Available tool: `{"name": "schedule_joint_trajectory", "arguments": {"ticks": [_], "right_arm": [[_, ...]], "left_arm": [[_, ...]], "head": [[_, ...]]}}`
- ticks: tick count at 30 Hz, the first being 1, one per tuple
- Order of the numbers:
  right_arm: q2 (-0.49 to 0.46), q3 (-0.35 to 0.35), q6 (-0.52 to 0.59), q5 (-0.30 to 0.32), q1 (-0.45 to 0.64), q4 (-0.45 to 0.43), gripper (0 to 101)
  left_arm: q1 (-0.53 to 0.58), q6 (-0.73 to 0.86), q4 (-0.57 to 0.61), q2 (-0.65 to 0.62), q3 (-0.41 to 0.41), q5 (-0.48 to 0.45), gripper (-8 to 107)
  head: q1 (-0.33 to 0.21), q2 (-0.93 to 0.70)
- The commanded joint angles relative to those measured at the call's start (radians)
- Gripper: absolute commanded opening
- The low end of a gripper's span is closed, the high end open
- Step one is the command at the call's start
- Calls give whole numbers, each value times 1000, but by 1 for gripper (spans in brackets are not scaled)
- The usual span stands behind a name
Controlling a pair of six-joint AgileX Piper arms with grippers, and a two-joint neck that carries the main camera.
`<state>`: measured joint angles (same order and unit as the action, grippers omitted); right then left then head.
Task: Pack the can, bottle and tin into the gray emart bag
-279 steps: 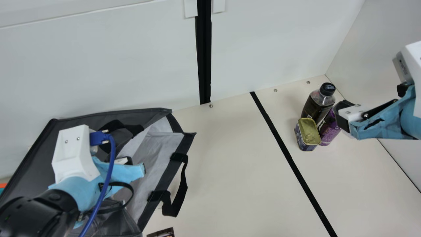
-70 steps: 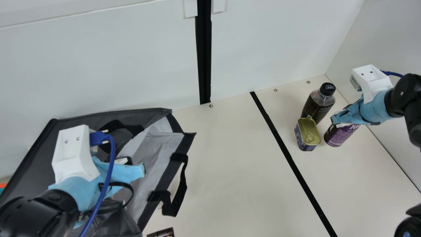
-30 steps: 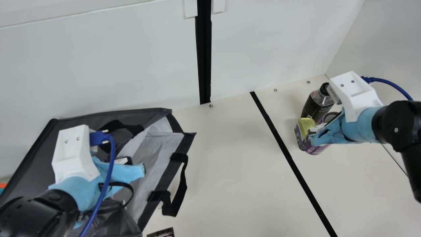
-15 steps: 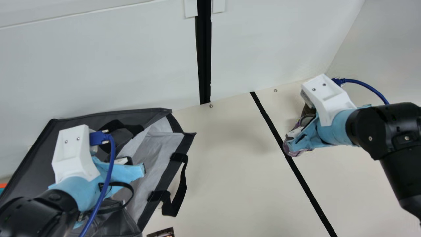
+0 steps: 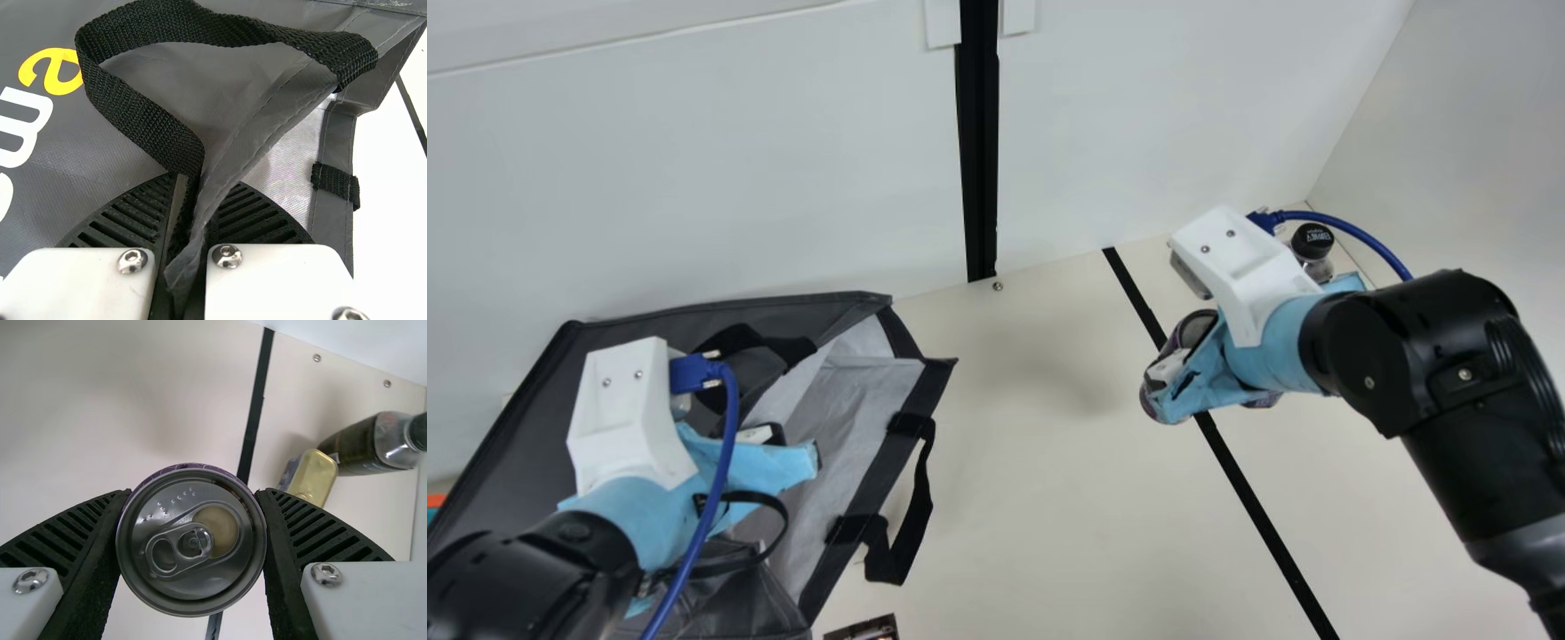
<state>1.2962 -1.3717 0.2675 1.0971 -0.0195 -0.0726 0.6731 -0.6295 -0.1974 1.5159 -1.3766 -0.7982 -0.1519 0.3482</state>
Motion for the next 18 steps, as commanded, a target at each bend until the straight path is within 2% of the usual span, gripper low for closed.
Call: {"name": "schedule_joint_trajectory", "arguments": {"ticks": [1,18], "right_arm": [[2,-5,6,5,-13,8,0],[1,-63,73,63,-93,115,0]], "left_arm": [[0,0,0,0,0,0,10],[0,0,0,0,0,0,10]], "head": [[-23,1],[-23,1]]}}
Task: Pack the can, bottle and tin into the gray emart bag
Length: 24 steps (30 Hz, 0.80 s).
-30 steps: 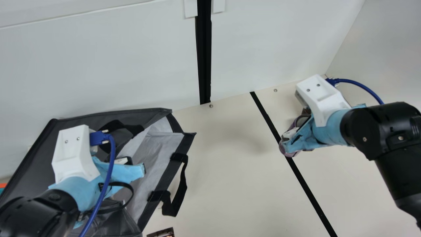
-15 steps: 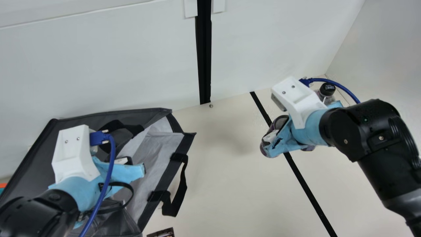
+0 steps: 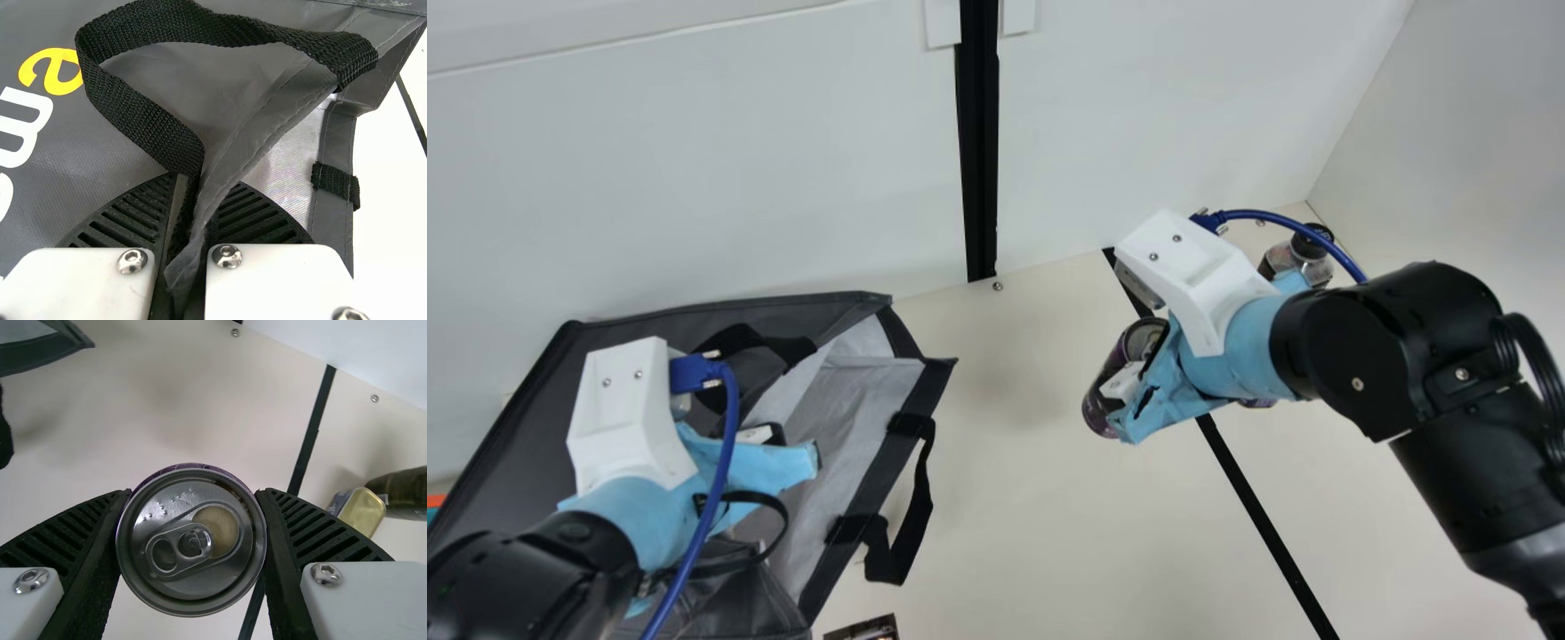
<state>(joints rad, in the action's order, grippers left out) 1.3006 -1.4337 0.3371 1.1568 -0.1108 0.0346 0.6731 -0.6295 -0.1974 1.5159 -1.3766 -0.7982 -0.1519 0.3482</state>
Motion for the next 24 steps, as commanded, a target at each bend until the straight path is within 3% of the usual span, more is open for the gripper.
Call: {"name": "schedule_joint_trajectory", "arguments": {"ticks": [1,24], "right_arm": [[-5,-2,7,6,-6,14,0],[-58,37,89,31,-60,152,0]], "left_arm": [[0,0,0,0,0,0,10],[0,0,0,0,0,0,10]], "head": [[-23,1],[-23,1]]}}
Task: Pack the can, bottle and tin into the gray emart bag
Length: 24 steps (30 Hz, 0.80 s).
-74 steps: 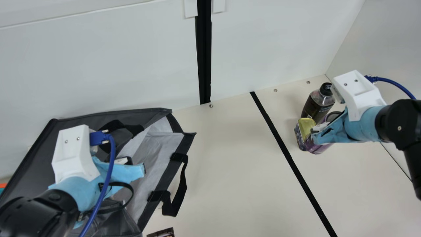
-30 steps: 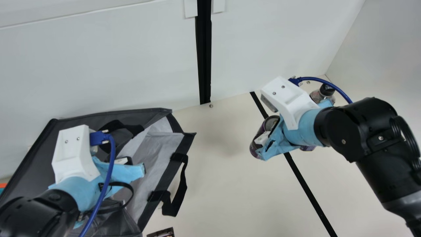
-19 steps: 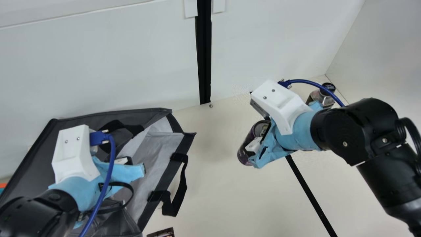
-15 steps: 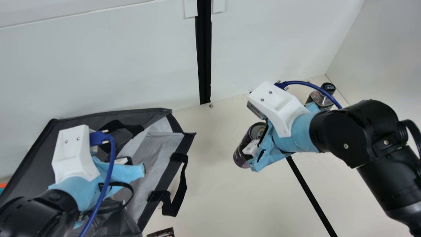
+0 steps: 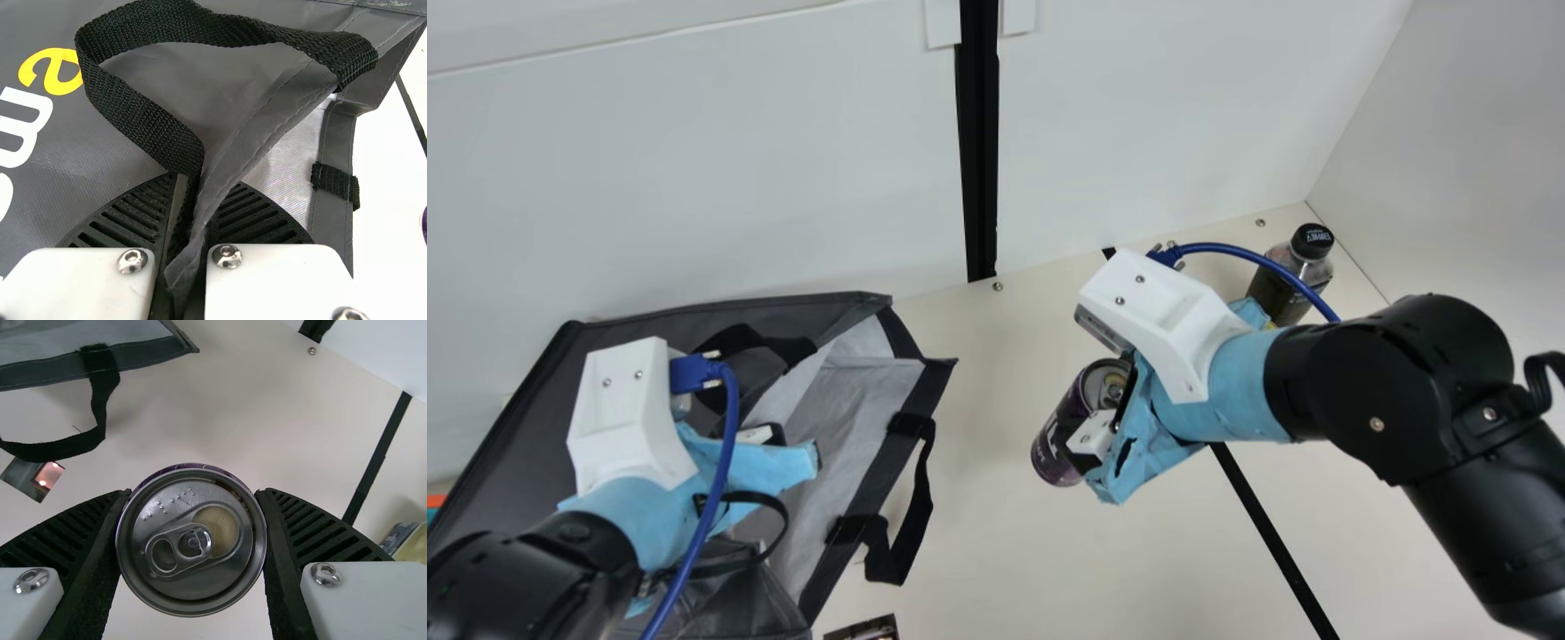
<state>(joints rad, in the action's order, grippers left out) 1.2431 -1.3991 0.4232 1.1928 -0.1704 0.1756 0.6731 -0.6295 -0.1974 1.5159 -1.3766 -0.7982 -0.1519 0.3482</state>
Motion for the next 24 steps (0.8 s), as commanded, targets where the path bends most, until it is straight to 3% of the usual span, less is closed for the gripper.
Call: {"name": "schedule_joint_trajectory", "arguments": {"ticks": [1,24], "right_arm": [[-3,5,8,-7,0,20,0],[-70,80,194,-137,29,289,0]], "left_arm": [[0,0,0,0,0,0,10],[0,0,0,0,0,0,10]], "head": [[-23,1],[-23,1]]}}
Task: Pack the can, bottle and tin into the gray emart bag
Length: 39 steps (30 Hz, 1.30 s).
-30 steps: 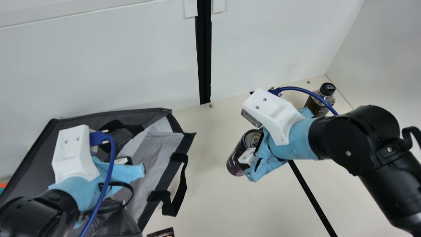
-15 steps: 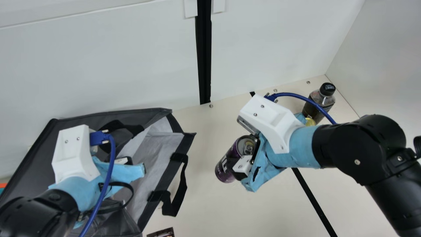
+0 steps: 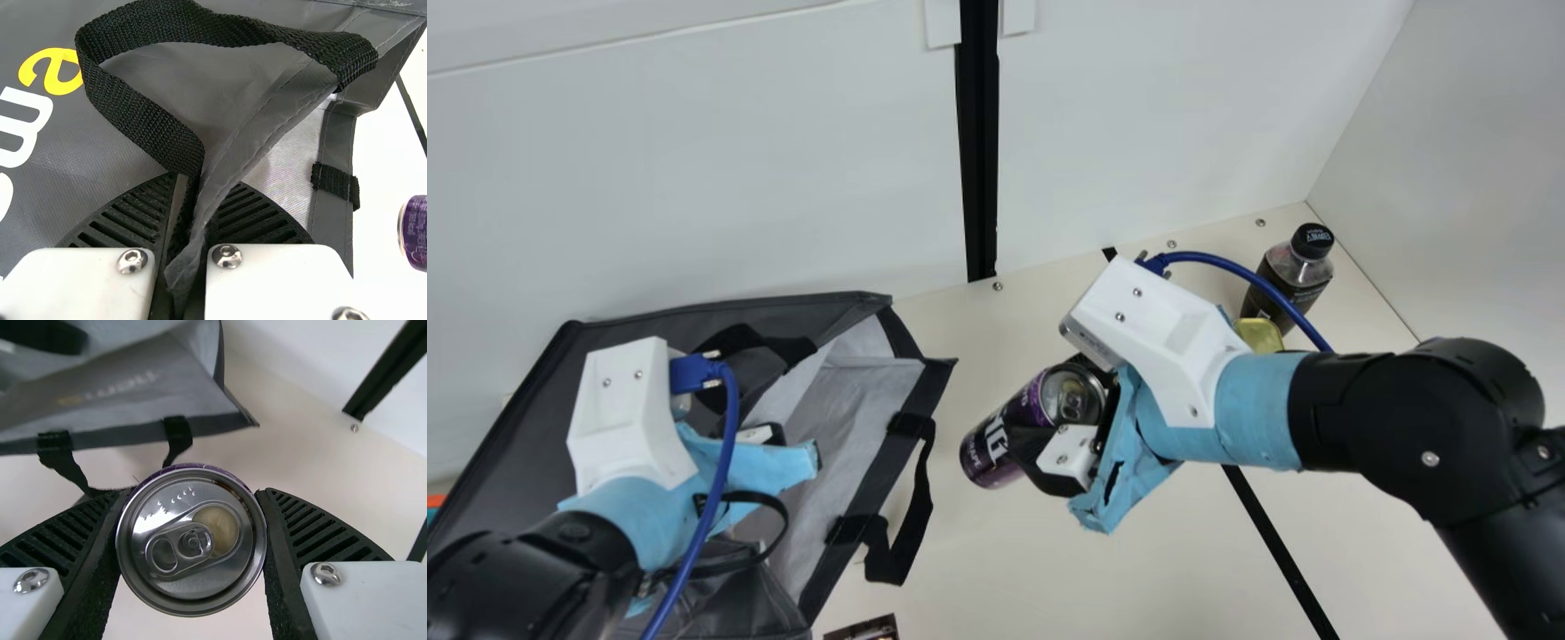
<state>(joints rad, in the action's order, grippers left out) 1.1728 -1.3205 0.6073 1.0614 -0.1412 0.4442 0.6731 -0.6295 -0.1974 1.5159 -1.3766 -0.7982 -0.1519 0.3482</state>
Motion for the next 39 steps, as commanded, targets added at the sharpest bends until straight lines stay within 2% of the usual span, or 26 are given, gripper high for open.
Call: {"name": "schedule_joint_trajectory", "arguments": {"ticks": [1,18,39], "right_arm": [[-2,4,21,-13,2,35,0],[-19,50,173,-111,21,260,0],[57,112,284,-267,-54,389,0]], "left_arm": [[0,0,0,0,0,0,10],[0,0,0,0,0,0,10],[0,0,0,0,0,0,10]], "head": [[-23,1],[-23,1],[-23,1]]}}
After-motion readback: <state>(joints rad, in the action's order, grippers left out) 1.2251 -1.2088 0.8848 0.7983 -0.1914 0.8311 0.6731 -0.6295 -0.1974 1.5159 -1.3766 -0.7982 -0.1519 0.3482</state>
